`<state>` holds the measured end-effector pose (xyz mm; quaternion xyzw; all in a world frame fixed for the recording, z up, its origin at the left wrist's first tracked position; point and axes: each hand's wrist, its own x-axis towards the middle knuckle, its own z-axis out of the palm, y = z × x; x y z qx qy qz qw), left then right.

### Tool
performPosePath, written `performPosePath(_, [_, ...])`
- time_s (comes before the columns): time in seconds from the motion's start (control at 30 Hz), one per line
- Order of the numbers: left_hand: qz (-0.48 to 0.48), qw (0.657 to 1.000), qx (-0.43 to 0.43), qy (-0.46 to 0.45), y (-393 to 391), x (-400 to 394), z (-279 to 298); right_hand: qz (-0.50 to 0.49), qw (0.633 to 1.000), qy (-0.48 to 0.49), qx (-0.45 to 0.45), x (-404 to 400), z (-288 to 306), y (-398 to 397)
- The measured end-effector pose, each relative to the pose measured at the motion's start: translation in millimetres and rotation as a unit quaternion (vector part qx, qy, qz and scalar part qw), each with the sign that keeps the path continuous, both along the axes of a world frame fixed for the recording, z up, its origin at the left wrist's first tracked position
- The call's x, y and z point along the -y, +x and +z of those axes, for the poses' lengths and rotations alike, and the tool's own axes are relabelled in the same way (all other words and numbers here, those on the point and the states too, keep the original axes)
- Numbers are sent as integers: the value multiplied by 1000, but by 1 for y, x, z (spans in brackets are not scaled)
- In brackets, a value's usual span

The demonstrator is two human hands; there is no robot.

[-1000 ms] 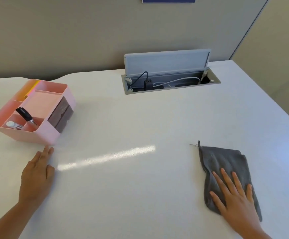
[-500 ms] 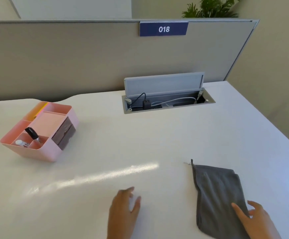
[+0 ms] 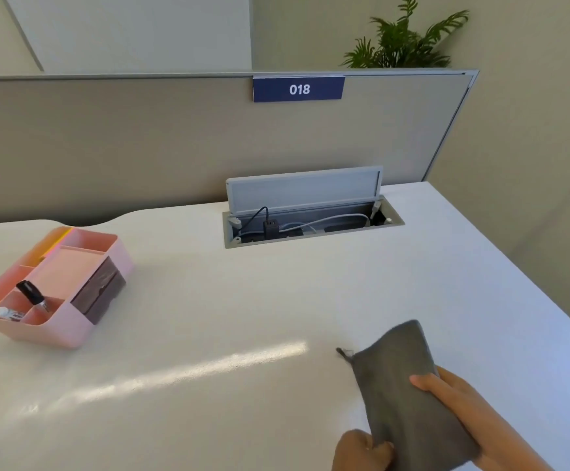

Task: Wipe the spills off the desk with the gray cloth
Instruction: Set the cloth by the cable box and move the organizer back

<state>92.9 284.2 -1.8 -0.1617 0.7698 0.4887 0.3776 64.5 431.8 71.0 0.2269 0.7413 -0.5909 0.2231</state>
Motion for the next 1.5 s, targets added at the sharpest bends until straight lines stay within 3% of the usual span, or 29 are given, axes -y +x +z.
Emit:
performPosePath(0.13, [90,982,17,167,-17,37,9,44,995,-90,-27,7,24,-31])
performPosePath(0.2, [141,947,30,286,-31,54,12,65,992,-101,-42,12,30,-55])
performPosePath(0.27, [186,926,16,328,-50,69,23,81,990,-99,-65,20,32,-87])
performPosePath(0.43, [225,930,-110,270,-132,82,59,120,982,-85,-121,41,43,-179])
performPosePath(0.6, [218,942,-158,200,-203,79,63,86,982,-63,-153,39,40,-251])
performPosePath(0.7, [138,968,-200,58,-208,67,32,37,986,76,-147,21,-1,-260])
performPosePath(0.77, [91,972,-215,-17,-197,64,8,53,948,288,-125,7,-32,-254])
performPosePath(0.83, [91,968,-229,-40,-184,67,-9,54,905,404,-121,2,-53,-246])
performPosePath(1.0, [147,947,-287,-4,-161,70,-22,107,876,415,-222,49,-80,-246])
performPosePath(1.07, [161,939,-304,8,-157,71,-18,155,868,418,-217,72,-90,-249])
performPosePath(1.17, [213,926,-309,32,-151,87,-14,314,775,505,-213,86,-112,-249])
performPosePath(1.23, [275,912,-300,50,-146,108,-13,361,737,522,-233,81,-124,-251])
performPosePath(1.37, [423,851,-303,69,-129,166,-13,376,720,518,-269,62,-131,-266])
performPosePath(1.5, [551,763,-337,-13,-104,234,-15,390,705,524,-278,52,-134,-273])
